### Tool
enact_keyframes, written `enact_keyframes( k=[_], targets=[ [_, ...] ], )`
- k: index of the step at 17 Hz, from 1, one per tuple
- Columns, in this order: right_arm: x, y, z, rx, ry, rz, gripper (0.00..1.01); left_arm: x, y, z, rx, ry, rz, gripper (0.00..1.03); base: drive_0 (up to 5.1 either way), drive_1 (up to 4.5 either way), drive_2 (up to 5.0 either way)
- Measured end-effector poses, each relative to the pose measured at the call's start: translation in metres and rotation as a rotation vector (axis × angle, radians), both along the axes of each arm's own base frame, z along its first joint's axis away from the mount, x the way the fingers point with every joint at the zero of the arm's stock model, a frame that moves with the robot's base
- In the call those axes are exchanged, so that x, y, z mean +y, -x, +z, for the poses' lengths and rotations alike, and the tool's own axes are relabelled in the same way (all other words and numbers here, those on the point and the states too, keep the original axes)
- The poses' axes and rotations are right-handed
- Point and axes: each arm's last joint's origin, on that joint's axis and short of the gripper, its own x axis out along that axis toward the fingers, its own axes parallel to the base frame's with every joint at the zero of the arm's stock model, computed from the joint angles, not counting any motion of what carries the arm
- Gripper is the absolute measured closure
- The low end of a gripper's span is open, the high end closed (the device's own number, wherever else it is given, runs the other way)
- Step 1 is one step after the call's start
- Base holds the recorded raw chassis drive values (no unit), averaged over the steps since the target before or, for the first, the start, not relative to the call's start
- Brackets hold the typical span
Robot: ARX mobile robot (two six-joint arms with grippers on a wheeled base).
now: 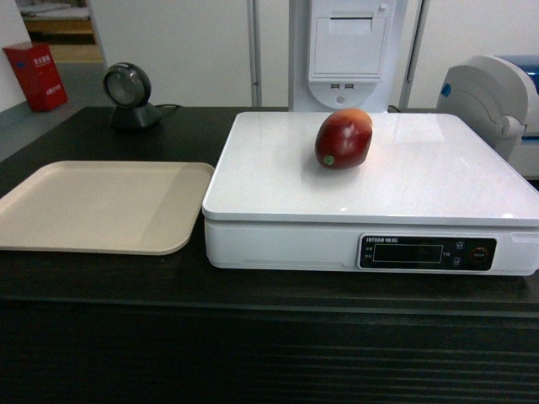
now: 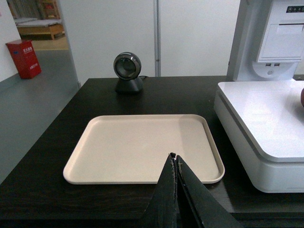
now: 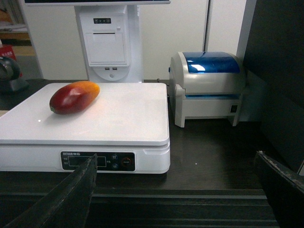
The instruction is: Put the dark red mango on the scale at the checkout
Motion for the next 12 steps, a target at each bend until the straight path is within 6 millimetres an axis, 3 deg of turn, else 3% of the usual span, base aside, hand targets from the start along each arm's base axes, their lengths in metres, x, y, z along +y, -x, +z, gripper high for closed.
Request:
enact_keyframes(
  k=[3,12],
  targets=[
    [0.000,0.000,0.000,0.000,0.000,0.000,0.03,0.000,0.013,-0.017,0.044,0.000,0.000,1.01,0.0,0.00,0.0],
    [0.000,0.000,0.000,0.000,0.000,0.000,0.03,0.000,0.037,-0.005,-0.006,0.000,0.000,1.01,0.0,0.00,0.0]
  ],
)
